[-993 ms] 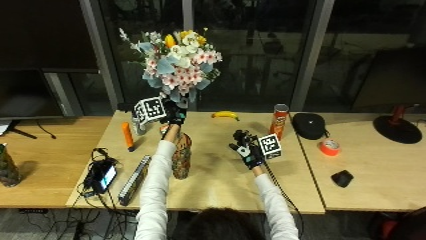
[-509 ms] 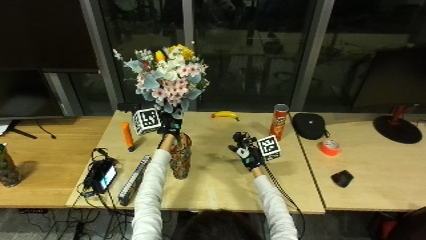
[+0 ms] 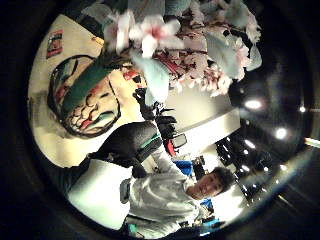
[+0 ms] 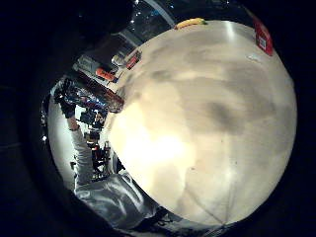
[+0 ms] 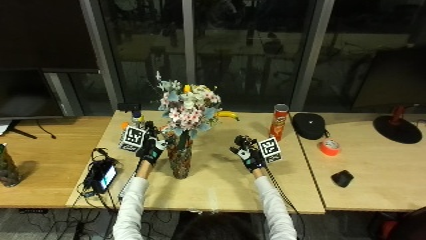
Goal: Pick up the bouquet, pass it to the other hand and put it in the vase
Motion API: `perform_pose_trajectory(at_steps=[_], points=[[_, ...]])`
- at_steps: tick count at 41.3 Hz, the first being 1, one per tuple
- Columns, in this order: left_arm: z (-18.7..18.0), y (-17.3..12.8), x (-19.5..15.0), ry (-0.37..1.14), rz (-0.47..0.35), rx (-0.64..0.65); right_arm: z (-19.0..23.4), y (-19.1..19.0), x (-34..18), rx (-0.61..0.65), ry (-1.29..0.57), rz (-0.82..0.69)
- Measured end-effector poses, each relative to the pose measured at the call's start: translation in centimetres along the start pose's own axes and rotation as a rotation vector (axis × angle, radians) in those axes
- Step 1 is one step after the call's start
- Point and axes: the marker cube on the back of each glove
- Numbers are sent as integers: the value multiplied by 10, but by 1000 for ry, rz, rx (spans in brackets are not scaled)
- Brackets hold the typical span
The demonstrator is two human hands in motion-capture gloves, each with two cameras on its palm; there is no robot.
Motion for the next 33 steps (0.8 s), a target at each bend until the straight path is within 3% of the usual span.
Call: perform_pose_trajectory(at_steps=[4, 9, 13, 17, 23, 25, 28, 33], points=[[-1, 1, -4, 19, 8, -1, -3, 2, 3, 32, 94, 134], [-1, -3, -4, 36, 7, 24, -1, 7, 0, 22, 10, 221], [-6, -6, 2, 75, 11, 26, -5, 12, 4, 5, -27, 140], [-17, -10, 4, 113, -1, 14, -15, 17, 17, 70, 108, 170], [-38, -4, 34, 190, -7, 33, -24, 24, 33, 133, 234, 251], [-42, -7, 42, 209, 52, 43, -24, 27, 32, 121, 211, 276], [-44, -16, 45, 202, 203, 60, -26, 30, 32, 99, 202, 275], [-48, -6, 51, 184, 23, 59, -33, 20, 36, 124, 233, 147]])
